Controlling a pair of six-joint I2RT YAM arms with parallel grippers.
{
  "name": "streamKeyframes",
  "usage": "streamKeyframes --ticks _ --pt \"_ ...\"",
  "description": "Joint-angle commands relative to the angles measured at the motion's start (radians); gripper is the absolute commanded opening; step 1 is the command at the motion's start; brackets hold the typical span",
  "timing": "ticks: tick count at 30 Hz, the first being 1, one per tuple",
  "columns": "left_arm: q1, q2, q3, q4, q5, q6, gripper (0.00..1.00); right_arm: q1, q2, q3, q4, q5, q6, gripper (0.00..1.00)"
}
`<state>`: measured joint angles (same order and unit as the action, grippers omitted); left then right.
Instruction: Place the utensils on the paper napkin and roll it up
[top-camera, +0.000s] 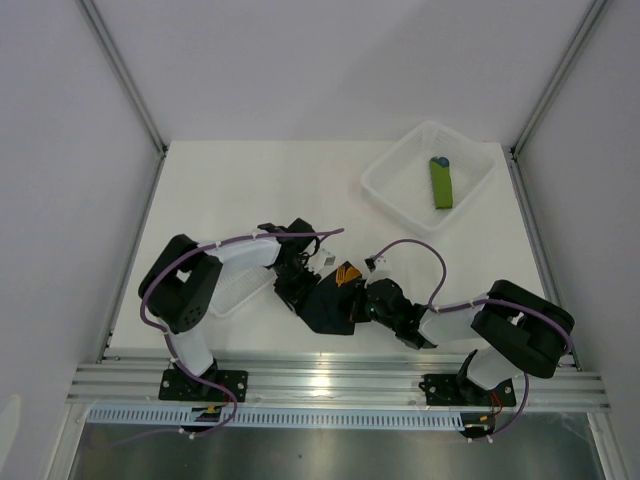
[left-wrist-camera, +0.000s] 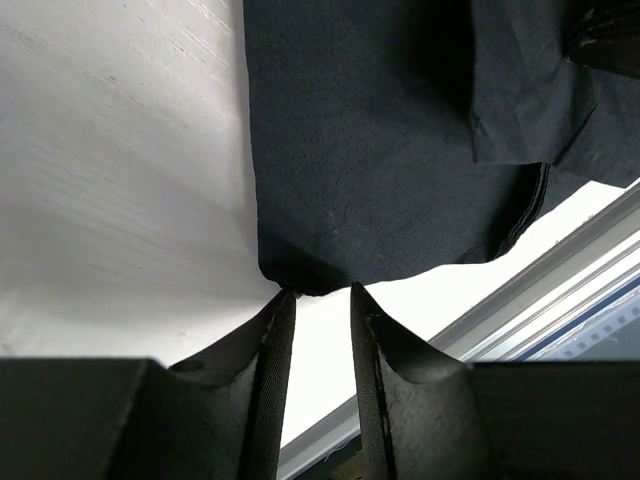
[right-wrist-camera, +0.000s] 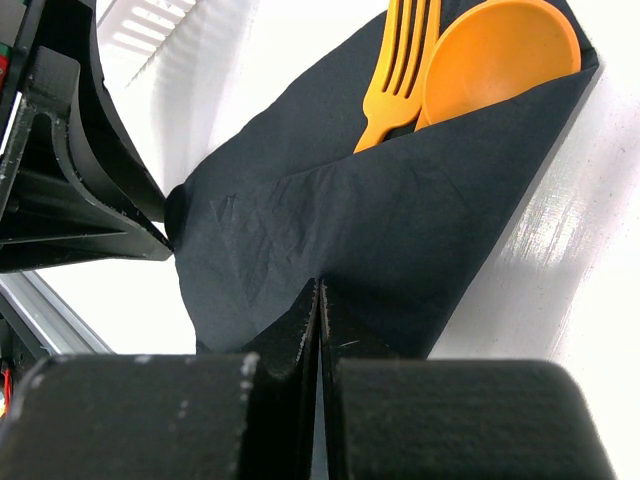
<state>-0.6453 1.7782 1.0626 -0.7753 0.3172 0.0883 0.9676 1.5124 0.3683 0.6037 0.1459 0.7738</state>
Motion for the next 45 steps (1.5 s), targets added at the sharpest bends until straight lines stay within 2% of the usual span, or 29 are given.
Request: streamKeyframes --ticks 1,7,13,17,21,25,30,45 --pt "-0.004 0.032 0.013 0.146 -0.089 0.016 0.34 0.006 -0.011 -0.005 -0.001 0.023 -0.010 0.00" --pt "-0.004 0.061 0.020 0.145 -0.106 0.022 0.29 0.006 -0.009 -0.005 -0.004 0.024 -0.010 0.00" --pt "-0.002 0.063 0.023 0.151 -0.104 0.022 0.09 0.008 -0.009 -0.008 -0.004 0.023 -0.010 0.00" --pt "-0.004 0.052 0.019 0.143 -0.098 0.022 0.01 0.008 -0.012 -0.009 -0.005 0.024 -0.008 0.00" --pt "-0.002 0.021 0.011 0.136 -0.066 0.028 0.01 0.008 -0.012 -0.008 -0.007 0.029 -0.007 0.00" --pt "-0.005 -0.052 -0.003 0.131 0.049 0.044 0.01 0.010 -0.014 -0.008 -0.005 0.032 -0.004 0.00" --pt "-0.004 -0.138 -0.007 0.148 0.085 0.039 0.01 0.006 -0.004 -0.009 -0.004 0.040 -0.002 0.00" --pt "-0.043 -0.164 0.069 0.105 0.191 0.076 0.01 -0.003 0.003 -0.037 0.037 0.026 0.030 0.00"
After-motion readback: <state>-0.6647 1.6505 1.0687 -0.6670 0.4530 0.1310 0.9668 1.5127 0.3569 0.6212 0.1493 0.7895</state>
